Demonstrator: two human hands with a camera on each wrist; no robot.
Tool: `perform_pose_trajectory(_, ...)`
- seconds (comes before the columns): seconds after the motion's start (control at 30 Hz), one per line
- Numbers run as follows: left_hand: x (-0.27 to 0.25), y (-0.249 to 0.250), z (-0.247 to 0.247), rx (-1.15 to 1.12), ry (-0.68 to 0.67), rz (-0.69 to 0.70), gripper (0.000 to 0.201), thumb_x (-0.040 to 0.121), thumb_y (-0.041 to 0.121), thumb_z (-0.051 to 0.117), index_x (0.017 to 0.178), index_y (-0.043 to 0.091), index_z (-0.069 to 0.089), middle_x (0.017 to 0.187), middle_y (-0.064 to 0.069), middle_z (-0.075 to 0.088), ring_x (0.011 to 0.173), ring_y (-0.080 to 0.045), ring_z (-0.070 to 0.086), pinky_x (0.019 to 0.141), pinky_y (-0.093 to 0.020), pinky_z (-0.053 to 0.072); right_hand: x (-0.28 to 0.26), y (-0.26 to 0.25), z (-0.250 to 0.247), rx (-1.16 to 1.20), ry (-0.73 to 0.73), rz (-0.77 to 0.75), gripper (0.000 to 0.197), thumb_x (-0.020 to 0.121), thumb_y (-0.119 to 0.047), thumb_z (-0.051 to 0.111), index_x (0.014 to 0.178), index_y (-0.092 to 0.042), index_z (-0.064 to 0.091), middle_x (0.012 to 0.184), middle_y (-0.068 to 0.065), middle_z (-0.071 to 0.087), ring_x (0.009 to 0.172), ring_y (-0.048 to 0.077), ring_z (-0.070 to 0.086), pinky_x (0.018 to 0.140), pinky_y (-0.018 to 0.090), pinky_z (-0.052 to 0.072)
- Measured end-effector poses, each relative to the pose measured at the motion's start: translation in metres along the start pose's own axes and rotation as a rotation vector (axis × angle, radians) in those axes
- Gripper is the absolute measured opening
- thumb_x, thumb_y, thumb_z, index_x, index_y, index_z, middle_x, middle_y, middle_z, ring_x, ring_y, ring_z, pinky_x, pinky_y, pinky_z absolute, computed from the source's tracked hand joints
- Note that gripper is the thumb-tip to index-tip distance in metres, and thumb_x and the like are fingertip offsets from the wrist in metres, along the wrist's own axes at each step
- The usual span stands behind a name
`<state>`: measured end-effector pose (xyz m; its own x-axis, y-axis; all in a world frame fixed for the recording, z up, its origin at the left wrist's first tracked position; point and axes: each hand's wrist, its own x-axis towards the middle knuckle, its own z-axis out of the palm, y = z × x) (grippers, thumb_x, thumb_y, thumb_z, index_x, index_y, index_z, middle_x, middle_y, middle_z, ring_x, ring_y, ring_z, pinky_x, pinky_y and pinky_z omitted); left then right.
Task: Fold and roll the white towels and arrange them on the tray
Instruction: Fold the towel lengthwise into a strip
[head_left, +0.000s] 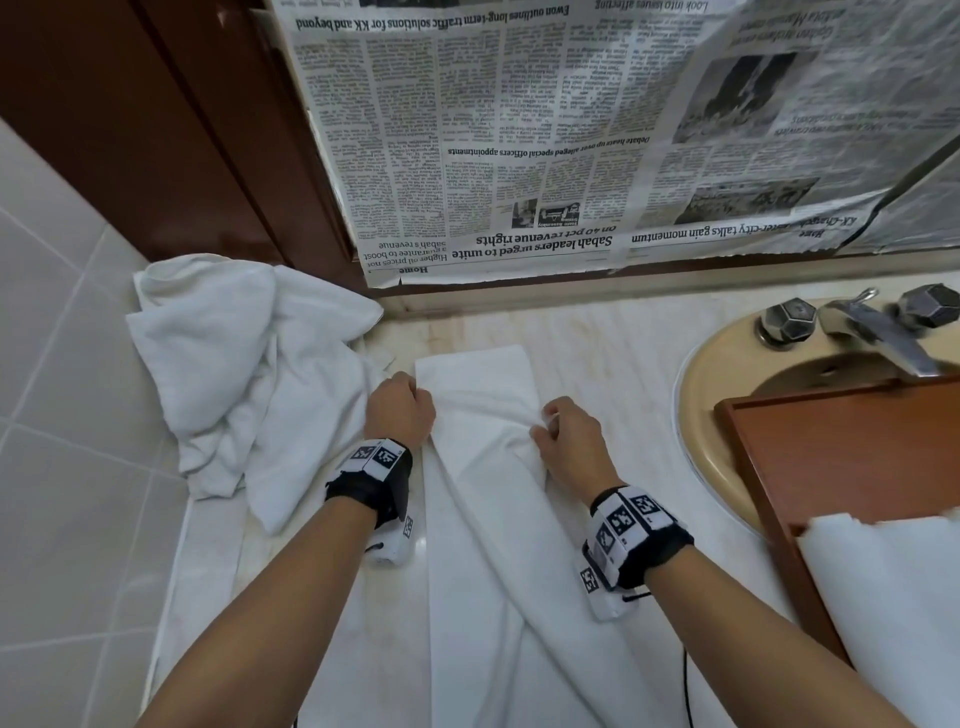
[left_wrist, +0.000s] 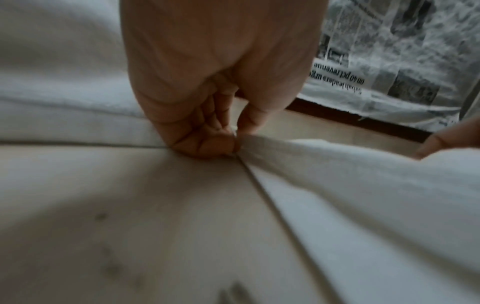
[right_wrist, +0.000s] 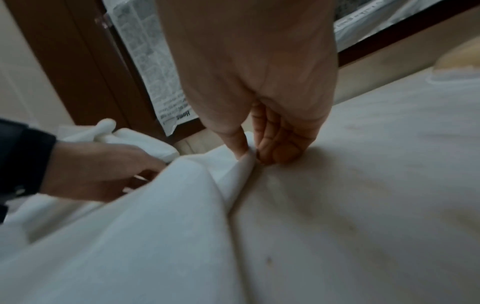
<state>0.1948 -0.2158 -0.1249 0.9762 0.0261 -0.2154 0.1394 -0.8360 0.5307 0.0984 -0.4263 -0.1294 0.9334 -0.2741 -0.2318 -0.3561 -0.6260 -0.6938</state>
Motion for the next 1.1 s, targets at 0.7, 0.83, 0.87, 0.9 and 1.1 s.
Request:
perform_pose_trajectory(0.7,-0.066,0.052,0.006,-0.503,-0.14,0.257,0.017,0.096,0.026,0.062,0.107,0.022,0.074,0.105,0.012,0.072,0.095,-0.005,0.064,0.086,-0.015,0.044,-0.032,-0.022,-0.045,0.17,0.077,-0.106,0.005,0.09,-0.015,0.064,0.086,-0.015,0.064,0.076,-0.004,0.065,0.067,0.003,0.057,0.06,0.007,0.04)
perform_pose_trajectory(0.83,-0.058,0.017,0.025,0.034,-0.239,0.287,0.035,0.096,0.035,0.059,0.13,0.027,0.061,0.136,0.003,0.053,0.123,-0.021,0.049,0.102,-0.032,0.038,-0.02,0.017,-0.091,0.101,0.172,0.066,0.01,0.089,-0.019,0.063,0.08,-0.015,0.063,0.07,-0.003,0.064,0.068,0.015,0.061,0.06,0.017,0.042)
perform_pose_trajectory(0.87,-0.058,0.009,0.028,0.14,-0.248,0.299,0.04,0.095,0.037,0.058,0.134,0.029,0.057,0.141,0.005,0.047,0.127,-0.023,0.043,0.102,-0.035,0.038,-0.017,0.028,-0.102,0.065,0.185,0.114,0.013,0.089,-0.019,0.062,0.077,-0.013,0.062,0.069,-0.001,0.064,0.071,0.021,0.063,0.064,0.026,0.045)
perform_pose_trajectory(0.9,-0.059,0.004,0.029,0.197,-0.233,0.312,0.043,0.094,0.037,0.058,0.137,0.029,0.053,0.144,0.006,0.043,0.129,-0.023,0.04,0.1,-0.036,0.039,-0.014,0.039,-0.111,0.027,0.193,0.156,0.014,0.088,-0.017,0.061,0.076,-0.011,0.062,0.07,0.003,0.064,0.075,0.026,0.063,0.067,0.03,0.045)
perform_pose_trajectory(1.1,-0.054,-0.006,0.023,0.218,-0.129,0.298,0.047,0.095,0.032,0.056,0.142,0.027,0.048,0.152,0.006,0.037,0.138,-0.024,0.035,0.105,-0.041,0.036,-0.008,0.07,-0.116,-0.216,0.254,0.125,0.004,0.089,-0.004,0.055,0.087,-0.003,0.058,0.095,0.017,0.061,0.088,0.031,0.055,0.076,0.039,0.046)
